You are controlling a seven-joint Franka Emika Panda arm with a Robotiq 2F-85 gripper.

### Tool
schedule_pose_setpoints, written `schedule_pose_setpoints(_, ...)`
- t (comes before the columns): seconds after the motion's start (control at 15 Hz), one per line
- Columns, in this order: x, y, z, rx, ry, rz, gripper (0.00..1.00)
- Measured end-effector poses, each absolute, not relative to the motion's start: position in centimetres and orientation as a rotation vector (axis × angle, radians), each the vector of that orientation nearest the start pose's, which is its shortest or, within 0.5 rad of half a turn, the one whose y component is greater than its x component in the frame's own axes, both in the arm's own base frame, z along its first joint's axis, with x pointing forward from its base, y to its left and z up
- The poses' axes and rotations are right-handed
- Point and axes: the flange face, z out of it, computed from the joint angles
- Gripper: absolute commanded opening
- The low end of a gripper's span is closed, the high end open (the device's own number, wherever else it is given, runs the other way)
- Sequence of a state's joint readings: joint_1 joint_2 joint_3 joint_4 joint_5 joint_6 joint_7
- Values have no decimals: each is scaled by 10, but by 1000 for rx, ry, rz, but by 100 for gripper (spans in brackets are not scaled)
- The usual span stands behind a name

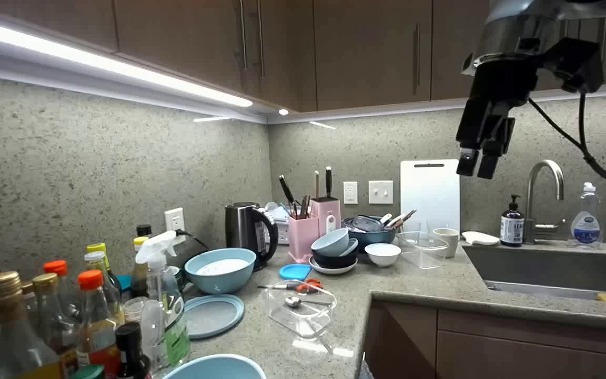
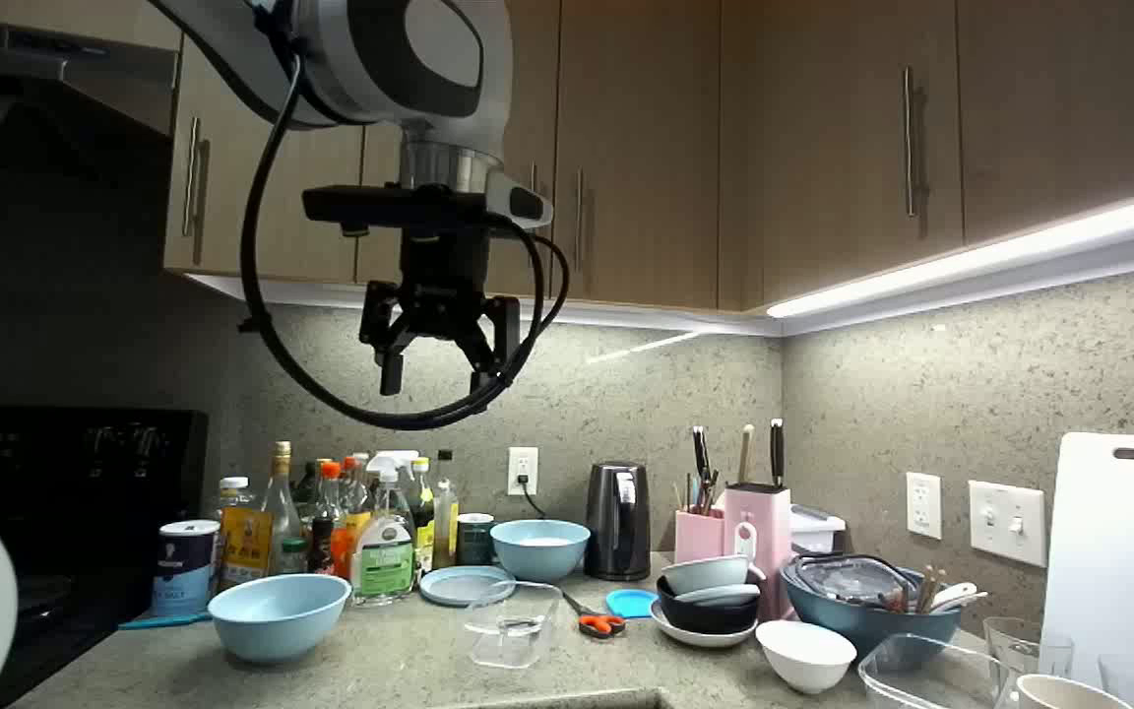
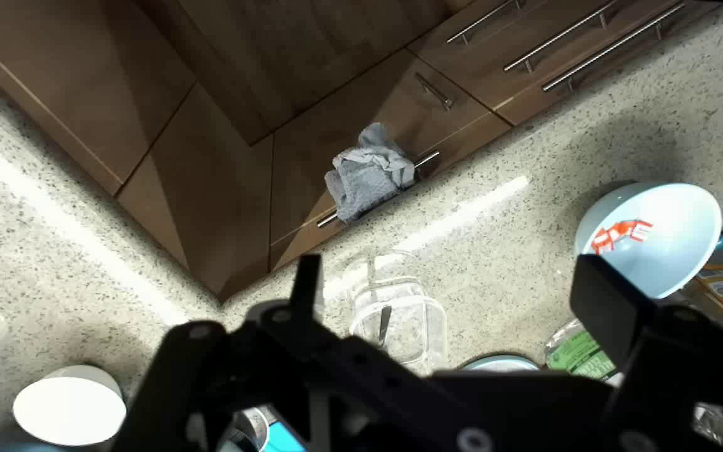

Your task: Put the chopstick in the right blue bowl

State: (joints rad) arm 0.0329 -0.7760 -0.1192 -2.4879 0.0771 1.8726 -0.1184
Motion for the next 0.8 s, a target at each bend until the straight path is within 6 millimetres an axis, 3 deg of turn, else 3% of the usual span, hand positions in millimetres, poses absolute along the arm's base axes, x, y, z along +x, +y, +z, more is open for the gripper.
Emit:
schedule_pose_setpoints(0.6,333,-31,551,-2986,-58,-254,100)
schedule_pose_setpoints(0.8,338,-53,555,-2970,21,-288,100)
